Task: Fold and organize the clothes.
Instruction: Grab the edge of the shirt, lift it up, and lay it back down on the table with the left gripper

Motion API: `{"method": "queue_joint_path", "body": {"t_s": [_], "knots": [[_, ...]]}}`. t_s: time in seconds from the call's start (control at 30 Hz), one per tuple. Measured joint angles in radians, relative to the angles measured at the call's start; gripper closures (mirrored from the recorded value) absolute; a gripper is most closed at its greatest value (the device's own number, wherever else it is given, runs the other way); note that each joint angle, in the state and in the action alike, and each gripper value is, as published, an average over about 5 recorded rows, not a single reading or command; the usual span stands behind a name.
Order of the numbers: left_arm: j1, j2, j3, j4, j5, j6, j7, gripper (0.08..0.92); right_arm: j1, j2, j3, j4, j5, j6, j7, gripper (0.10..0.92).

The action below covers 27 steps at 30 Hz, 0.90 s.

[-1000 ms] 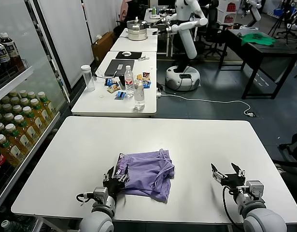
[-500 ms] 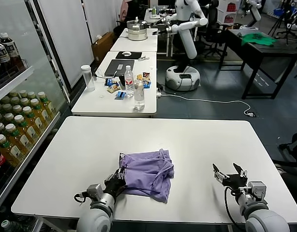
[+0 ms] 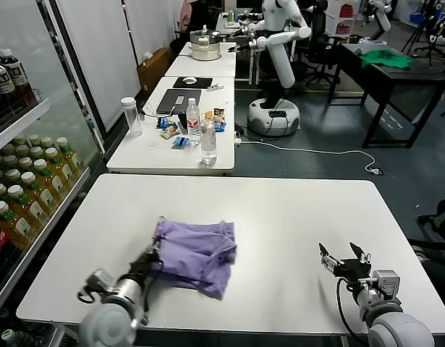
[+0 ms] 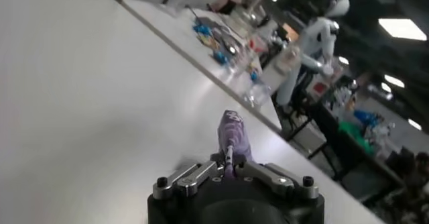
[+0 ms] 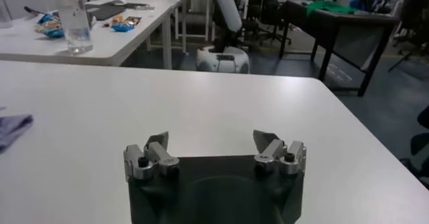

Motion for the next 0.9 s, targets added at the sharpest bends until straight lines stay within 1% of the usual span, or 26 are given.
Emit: {"method": "queue_joint_path", "body": {"t_s": [0.27, 0.37, 0.47, 0.53, 0.63, 0.9], "knots": [[-0.016, 0.136, -0.242, -0.049, -0.139, 0.039, -0.003, 0.876, -0.004, -0.002, 0.001, 0.005, 0.0, 0.007, -0.004, 0.203], [-0.024, 0.175, -0.29, -0.082, -0.156, 0.043, -0.005, 0.876, -0.007, -0.002, 0.003, 0.009, -0.001, 0.01, -0.005, 0.203], [-0.032, 0.193, -0.295, -0.122, -0.139, 0.043, 0.0, 0.876, -0.011, -0.002, 0.007, 0.013, -0.001, 0.013, -0.007, 0.203], [-0.039, 0.192, -0.27, -0.14, -0.103, 0.039, 0.009, 0.876, -0.014, -0.002, 0.01, 0.015, -0.001, 0.015, -0.008, 0.203], [-0.053, 0.177, -0.191, -0.14, -0.008, 0.022, 0.032, 0.876, -0.02, -0.005, 0.015, 0.017, -0.001, 0.019, -0.01, 0.203], [-0.108, 0.094, 0.114, -0.028, 0.357, -0.026, 0.09, 0.876, -0.023, -0.018, 0.032, 0.021, 0.009, 0.023, -0.013, 0.203]]}}
